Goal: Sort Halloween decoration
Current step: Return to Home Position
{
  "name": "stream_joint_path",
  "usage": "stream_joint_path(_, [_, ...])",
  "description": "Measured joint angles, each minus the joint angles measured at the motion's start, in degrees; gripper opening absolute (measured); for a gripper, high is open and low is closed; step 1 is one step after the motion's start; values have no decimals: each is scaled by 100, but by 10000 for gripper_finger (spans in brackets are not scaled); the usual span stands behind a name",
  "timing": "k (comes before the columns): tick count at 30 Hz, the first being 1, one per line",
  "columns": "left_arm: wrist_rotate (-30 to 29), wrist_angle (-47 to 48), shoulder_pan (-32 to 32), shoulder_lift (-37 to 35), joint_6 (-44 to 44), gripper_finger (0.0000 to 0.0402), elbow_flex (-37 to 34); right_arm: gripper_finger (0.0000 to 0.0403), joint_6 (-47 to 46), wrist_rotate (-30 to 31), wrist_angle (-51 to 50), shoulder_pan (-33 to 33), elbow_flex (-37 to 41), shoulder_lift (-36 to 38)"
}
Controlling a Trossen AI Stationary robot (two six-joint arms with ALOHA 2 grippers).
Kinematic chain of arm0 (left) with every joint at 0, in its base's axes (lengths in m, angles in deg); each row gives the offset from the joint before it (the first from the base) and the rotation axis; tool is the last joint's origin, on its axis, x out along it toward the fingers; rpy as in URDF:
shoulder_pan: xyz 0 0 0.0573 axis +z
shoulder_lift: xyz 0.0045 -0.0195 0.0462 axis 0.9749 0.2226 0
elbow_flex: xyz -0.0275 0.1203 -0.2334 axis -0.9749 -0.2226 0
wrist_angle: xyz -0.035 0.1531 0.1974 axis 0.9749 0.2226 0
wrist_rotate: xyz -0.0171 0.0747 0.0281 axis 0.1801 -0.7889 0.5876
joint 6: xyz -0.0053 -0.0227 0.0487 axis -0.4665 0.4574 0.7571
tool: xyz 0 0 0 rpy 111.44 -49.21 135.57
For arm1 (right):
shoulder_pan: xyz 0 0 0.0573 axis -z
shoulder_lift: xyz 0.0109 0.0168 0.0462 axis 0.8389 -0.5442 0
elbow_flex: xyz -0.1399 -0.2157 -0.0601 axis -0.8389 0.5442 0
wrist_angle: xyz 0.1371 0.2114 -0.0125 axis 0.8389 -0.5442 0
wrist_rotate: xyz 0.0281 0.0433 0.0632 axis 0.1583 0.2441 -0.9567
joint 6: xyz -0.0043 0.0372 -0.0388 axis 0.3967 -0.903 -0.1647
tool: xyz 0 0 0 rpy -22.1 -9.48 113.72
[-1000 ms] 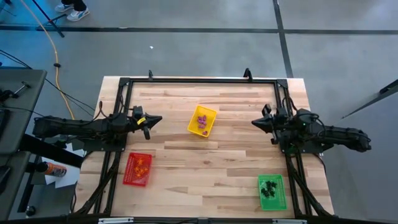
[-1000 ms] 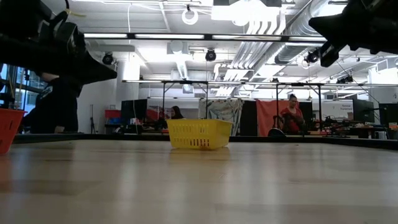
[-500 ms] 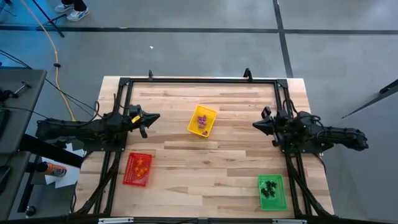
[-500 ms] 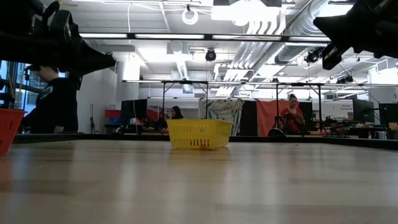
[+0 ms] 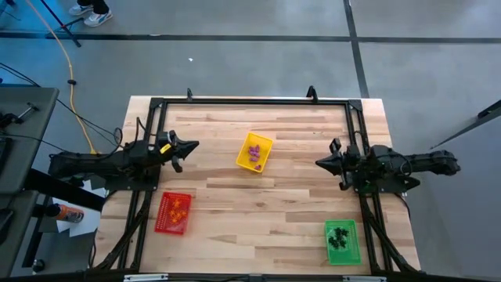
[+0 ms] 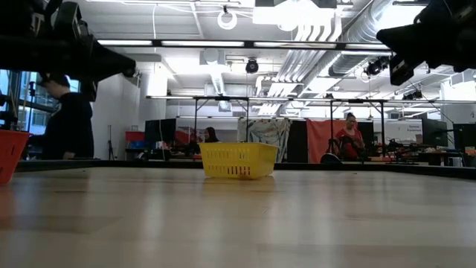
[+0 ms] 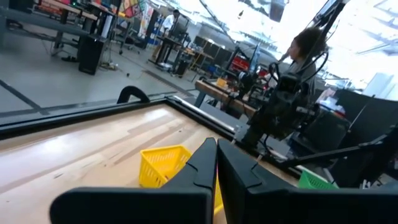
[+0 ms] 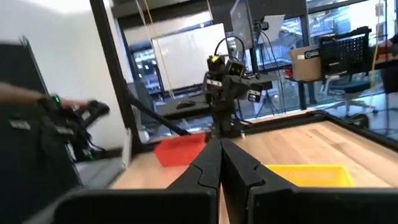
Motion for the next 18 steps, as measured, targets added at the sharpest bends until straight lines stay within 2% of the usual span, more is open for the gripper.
stream_joint_path(5, [0, -2, -2, -198, 1, 3, 0, 0, 1057, 303, -919, 56, 2, -2])
stream_joint_path(8, [0, 2, -2, -293, 1, 3, 0, 0, 1100, 271, -1412, 54, -1, -24])
stream_joint_path(12, [0, 38, 0, -467, -1, 3, 0, 0, 1093, 193, -1438, 54, -7, -87])
stream_joint_path(16, [-4, 281, -2, -1037, -2, 3, 2, 0, 1093, 189, -1458, 54, -11, -89])
stream_joint_path(18, [-9, 311, -9, -1018, 3, 3, -1, 0, 1093, 186, -1461, 54, -11, -85])
